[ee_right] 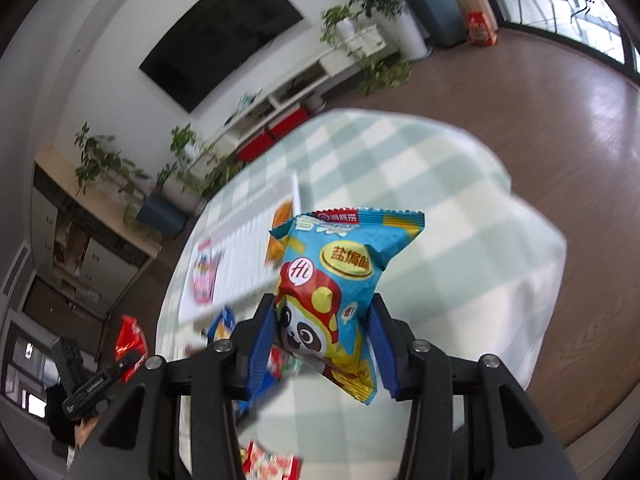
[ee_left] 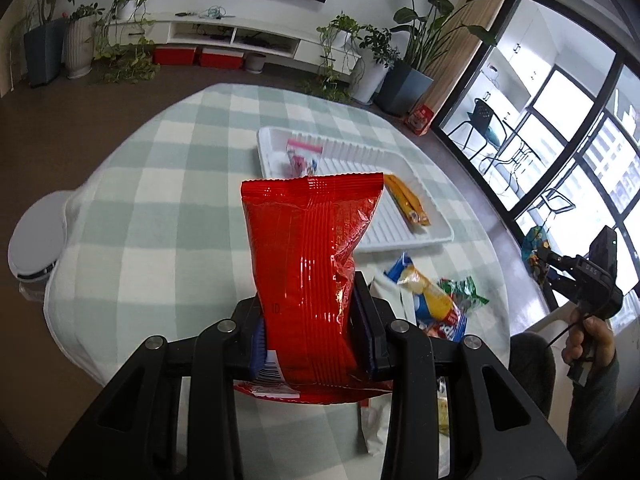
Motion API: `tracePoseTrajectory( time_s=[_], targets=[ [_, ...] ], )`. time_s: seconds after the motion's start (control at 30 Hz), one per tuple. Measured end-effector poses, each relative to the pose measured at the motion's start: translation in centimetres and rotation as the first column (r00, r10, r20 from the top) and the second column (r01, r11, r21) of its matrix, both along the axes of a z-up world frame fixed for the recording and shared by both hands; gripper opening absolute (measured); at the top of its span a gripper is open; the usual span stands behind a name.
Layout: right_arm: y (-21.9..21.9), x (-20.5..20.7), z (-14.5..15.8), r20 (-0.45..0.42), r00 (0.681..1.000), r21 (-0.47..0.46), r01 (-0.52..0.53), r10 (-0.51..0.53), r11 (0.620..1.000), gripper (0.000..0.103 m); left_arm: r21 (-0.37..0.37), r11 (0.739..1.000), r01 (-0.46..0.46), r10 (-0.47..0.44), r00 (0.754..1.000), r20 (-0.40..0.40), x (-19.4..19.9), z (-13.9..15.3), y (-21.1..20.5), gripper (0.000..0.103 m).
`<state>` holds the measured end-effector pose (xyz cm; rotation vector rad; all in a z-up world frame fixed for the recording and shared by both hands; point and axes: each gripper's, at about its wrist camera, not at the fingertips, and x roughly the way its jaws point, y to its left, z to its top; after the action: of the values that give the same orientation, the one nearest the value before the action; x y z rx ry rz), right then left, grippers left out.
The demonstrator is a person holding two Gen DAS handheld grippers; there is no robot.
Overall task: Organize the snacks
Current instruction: 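Carry both bags over the tray and open both tools to release them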
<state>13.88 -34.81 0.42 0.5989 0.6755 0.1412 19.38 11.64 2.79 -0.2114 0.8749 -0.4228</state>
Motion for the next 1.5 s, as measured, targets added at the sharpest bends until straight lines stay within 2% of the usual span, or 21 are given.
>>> tracePoseTrajectory(
  time_s=[0.13,0.3,0.37,0.53,0.63,0.77,1.03,1.33,1.5],
  targets=[
    [-0.7,2.5,3.7,0.074,0.997,-0.034,0.007,-0.004,0.999,0.048,0.012,0.999,0.042,-0.043,0.999,0.033,3.9,2.4,-1.7,0.033],
    [3.1,7.7,7.1,0.127,0.985,-0.113,-0.104,0.118,0.988,0.048,0.033,0.993,0.115,-0.115,0.993,0.029,9.0,3.4,-5.8,0.033],
    [5.4,10.0,7.5,0.119,0.977,-0.138,-0.159,0.176,0.978,0.048,0.045,0.990,0.132,-0.133,0.991,0.021,10.5,3.1,-7.4,0.033],
    [10.8,16.3,5.1,0.019,0.954,-0.156,-0.294,0.300,0.943,0.048,0.066,0.986,0.151,-0.148,0.988,-0.042,14.6,0.6,-10.5,0.033],
    [12.6,18.9,2.9,-0.043,0.944,-0.186,-0.330,0.328,0.926,0.048,0.094,0.984,0.149,-0.142,0.987,-0.072,16.1,-1.3,-11.4,0.033],
    [13.7,21.8,0.4,-0.124,0.933,-0.175,-0.356,0.339,0.918,0.048,0.098,0.984,0.149,-0.140,0.985,-0.098,17.2,-3.7,-11.7,0.033],
    [16.2,23.6,-2.1,-0.199,0.904,-0.242,-0.419,0.378,0.875,0.048,0.127,0.977,0.173,-0.157,0.980,-0.126,18.0,-6.8,-13.3,0.033],
    [17.0,24.5,-4.3,-0.257,0.896,-0.288,-0.429,0.363,0.856,0.048,0.176,0.966,0.189,-0.165,0.976,-0.143,18.3,-8.1,-14.1,0.034],
    [16.7,24.5,-5.0,-0.260,0.898,-0.278,-0.422,0.355,0.863,0.050,0.191,0.962,0.195,-0.170,0.975,-0.140,18.3,-8.4,-14.4,0.035]
  ],
)
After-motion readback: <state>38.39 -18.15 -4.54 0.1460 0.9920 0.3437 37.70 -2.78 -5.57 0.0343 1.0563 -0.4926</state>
